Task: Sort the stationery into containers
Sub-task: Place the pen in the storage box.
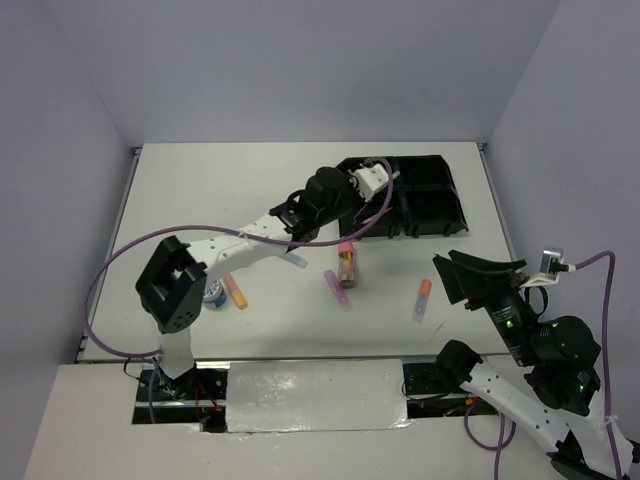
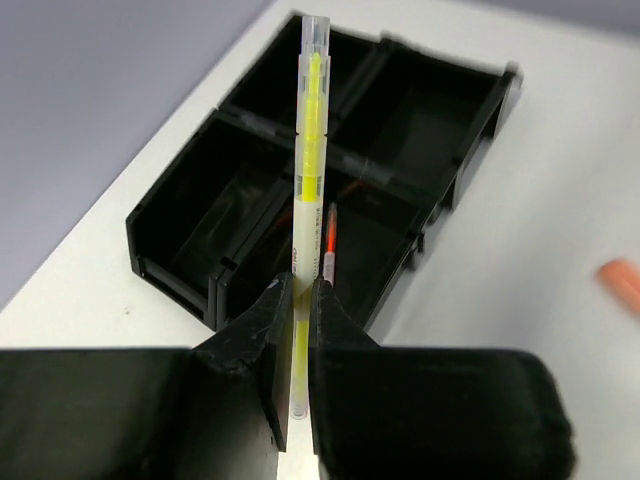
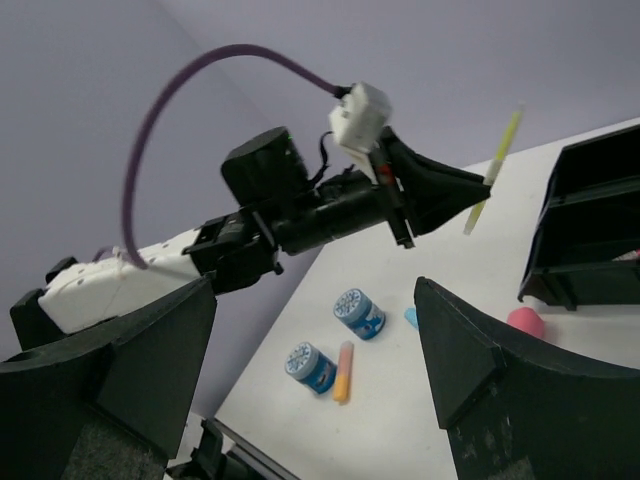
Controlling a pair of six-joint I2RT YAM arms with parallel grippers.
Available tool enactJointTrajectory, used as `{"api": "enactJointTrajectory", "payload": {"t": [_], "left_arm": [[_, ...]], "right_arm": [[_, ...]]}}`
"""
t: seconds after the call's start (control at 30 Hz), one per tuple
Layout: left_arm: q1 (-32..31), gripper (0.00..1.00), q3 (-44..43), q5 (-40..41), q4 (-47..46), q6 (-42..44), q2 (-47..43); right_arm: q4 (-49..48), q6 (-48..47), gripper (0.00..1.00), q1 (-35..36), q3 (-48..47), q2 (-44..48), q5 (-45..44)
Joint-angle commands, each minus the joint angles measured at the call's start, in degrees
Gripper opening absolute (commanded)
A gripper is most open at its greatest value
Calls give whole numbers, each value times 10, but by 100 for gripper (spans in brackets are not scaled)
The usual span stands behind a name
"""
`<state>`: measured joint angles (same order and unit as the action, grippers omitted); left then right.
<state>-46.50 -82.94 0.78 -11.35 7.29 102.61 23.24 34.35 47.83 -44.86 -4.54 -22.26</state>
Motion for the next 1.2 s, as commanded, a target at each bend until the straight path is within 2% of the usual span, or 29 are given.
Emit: {"api": "enactJointTrajectory", "payload": {"t": [0.0,0.1,0.27,0.43,0.53,0.73,0.87,1.07,1.1,1.13,1.17], "left_arm": [[6,0,-40,-35,2,124,42],[14,0,-50,-39,-16,154,79],[22,0,-114,-96,8,169,152],[25,0,-123,-104,-34,166,185],[29,0,-148,-112,-19,171,211],[41,19,-116,-107,-68,138,215],[49,27,-83,-112,-103,109,210],[50,48,-80,-109,-115,85,214],[50,56,-80,-101,-119,80,208],[51,70,-80,-99,-123,70,204],[52,99,-80,-97,-127,63,199]], "right_arm": [[62,-15,87,-1,-15,3,-2],[70,-13,87,0,-17,6,11],[63,-17,87,-1,-7,8,20],[63,-22,87,-1,-10,-5,28],[64,-26,87,-1,-13,-10,28],[52,-37,87,-1,-11,-24,26],[38,-36,87,0,-5,-43,30],[29,-36,87,-1,-1,-56,38],[29,-36,87,-1,-1,-57,38],[28,-37,87,0,-1,-57,39],[27,-38,87,0,-2,-59,38]]}}
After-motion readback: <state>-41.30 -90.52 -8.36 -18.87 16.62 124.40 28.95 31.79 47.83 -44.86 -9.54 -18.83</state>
